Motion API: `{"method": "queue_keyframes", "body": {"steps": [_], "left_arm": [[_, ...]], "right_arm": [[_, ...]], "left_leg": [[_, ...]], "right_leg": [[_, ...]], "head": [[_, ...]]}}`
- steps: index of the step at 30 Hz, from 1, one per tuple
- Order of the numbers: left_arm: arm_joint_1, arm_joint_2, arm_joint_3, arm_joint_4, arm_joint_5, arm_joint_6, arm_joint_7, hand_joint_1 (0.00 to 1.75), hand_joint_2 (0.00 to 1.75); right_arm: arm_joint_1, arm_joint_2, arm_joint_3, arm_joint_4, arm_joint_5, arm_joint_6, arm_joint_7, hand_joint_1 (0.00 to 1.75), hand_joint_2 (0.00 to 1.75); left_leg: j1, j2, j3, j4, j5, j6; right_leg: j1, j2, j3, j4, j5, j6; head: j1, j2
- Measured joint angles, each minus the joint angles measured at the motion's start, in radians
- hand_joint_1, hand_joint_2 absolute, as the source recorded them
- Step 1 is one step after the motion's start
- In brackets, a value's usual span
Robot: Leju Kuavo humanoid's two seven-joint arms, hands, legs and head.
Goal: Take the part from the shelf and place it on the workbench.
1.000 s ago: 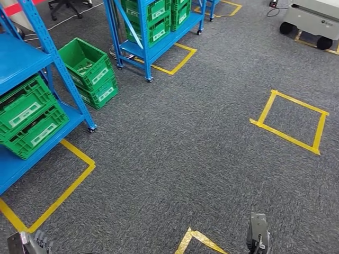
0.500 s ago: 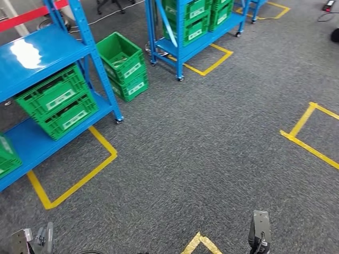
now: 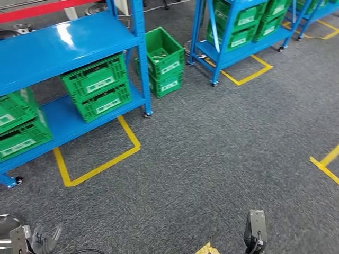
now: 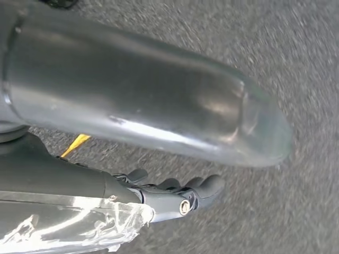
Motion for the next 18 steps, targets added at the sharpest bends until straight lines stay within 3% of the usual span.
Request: {"method": "queue_keyframes", "body": {"steps": [1, 2, 3, 5, 7, 9, 10, 12, 13, 15, 16, 17, 18], "left_arm": [[0.001, 0.000, 0.000, 0.000, 0.000, 0.000, 0.000, 0.00, 1.75], [0.003, 0.000, 0.000, 0.000, 0.000, 0.000, 0.000, 0.00, 1.75], [0.003, 0.000, 0.000, 0.000, 0.000, 0.000, 0.000, 0.00, 1.75], [0.002, 0.000, 0.000, 0.000, 0.000, 0.000, 0.000, 0.00, 1.75], [0.002, -0.001, 0.000, 0.001, 0.000, 0.000, 0.000, 0.00, 1.75], [0.007, 0.001, 0.000, 0.001, 0.000, 0.000, 0.000, 0.00, 1.75], [0.010, 0.001, 0.001, 0.002, 0.000, 0.000, 0.000, 0.00, 1.75], [0.010, 0.003, 0.001, 0.002, 0.000, 0.000, -0.001, 0.00, 1.75], [0.008, 0.002, 0.000, 0.003, 0.000, 0.000, -0.001, 0.00, 1.75], [0.004, 0.002, 0.000, 0.003, 0.000, 0.000, 0.000, 0.00, 1.75], [0.004, 0.002, 0.000, 0.004, -0.001, 0.000, 0.000, 0.00, 1.75], [0.005, 0.002, 0.001, 0.004, -0.001, 0.000, 0.000, 0.00, 1.75], [0.006, 0.003, 0.001, 0.004, -0.002, 0.000, 0.000, 0.00, 1.75]], "right_arm": [[0.001, -0.001, 0.000, 0.000, 0.000, 0.000, 0.000, 0.00, 0.00], [0.001, -0.001, 0.000, 0.001, 0.000, 0.000, 0.000, 0.00, 0.00], [0.000, -0.002, 0.000, 0.001, 0.000, 0.000, 0.000, 0.00, 0.00], [0.000, -0.002, 0.001, 0.001, -0.001, 0.000, 0.000, 0.00, 0.00], [0.000, -0.003, 0.002, 0.002, -0.001, 0.000, 0.000, 0.00, 0.00], [-0.001, -0.002, 0.006, 0.004, -0.002, 0.000, 0.000, 0.00, 0.00], [-0.003, -0.002, 0.007, 0.004, -0.002, 0.000, 0.000, 0.00, 0.00], [-0.004, -0.002, 0.009, 0.004, -0.002, 0.000, 0.000, 0.00, 0.00], [-0.003, -0.004, 0.009, 0.004, -0.002, 0.000, 0.000, 0.00, 0.00], [0.000, -0.004, 0.009, 0.005, -0.002, 0.000, 0.000, 0.00, 0.00], [0.001, -0.004, 0.009, 0.005, -0.003, 0.002, 0.000, 0.00, 0.00], [0.000, -0.004, 0.009, 0.006, -0.003, 0.006, 0.000, 0.00, 0.00], [-0.001, -0.004, 0.009, 0.006, -0.004, 0.011, 0.000, 0.00, 0.00]], "left_leg": [[-0.001, -0.015, 0.001, 0.000, 0.000, 0.000], [-0.001, -0.031, 0.003, 0.001, 0.000, 0.001], [-0.002, -0.047, 0.005, 0.001, -0.001, 0.000], [-0.002, -0.077, 0.006, 0.002, -0.001, -0.003], [0.001, -0.101, 0.000, 0.004, 0.001, -0.013], [0.004, -0.123, -0.006, 0.001, 0.008, -0.027], [0.003, -0.115, -0.009, 0.002, 0.005, -0.033], [-0.002, -0.061, -0.033, 0.051, -0.029, -0.043], [-0.003, -0.024, -0.060, 0.109, -0.062, -0.048], [0.000, 0.008, -0.121, 0.238, -0.117, -0.055], [0.001, 0.012, -0.137, 0.272, -0.123, -0.057], [0.002, 0.014, -0.133, 0.265, -0.108, -0.059], [0.003, 0.020, -0.110, 0.223, -0.080, -0.060]], "right_leg": [[0.000, 0.004, -0.019, 0.024, 0.004, -0.003], [0.001, 0.007, -0.019, 0.005, 0.030, -0.006], [0.001, 0.015, 0.000, -0.052, 0.072, -0.011], [-0.003, 0.060, 0.056, -0.197, 0.146, -0.019], [-0.005, 0.092, 0.086, -0.264, 0.164, -0.022], [-0.005, 0.078, 0.092, -0.269, 0.165, -0.025], [-0.006, 0.067, 0.094, -0.273, 0.168, -0.030], [-0.009, 0.041, 0.099, -0.283, 0.173, -0.041], [-0.008, 0.026, 0.101, -0.285, 0.174, -0.044], [-0.007, -0.005, 0.101, -0.285, 0.173, -0.046], [-0.007, -0.020, 0.101, -0.285, 0.172, -0.046], [-0.007, -0.033, 0.102, -0.284, 0.171, -0.045], [-0.007, -0.046, 0.103, -0.284, 0.169, -0.044]], "head": [[0.001, 0.000], [0.001, 0.000], [0.001, 0.000], [0.000, 0.000], [0.000, 0.000], [0.000, 0.000], [-0.002, 0.000], [-0.009, 0.000], [-0.013, 0.000], [-0.016, 0.000], [-0.016, 0.000], [-0.016, 0.000], [-0.016, 0.000]]}}
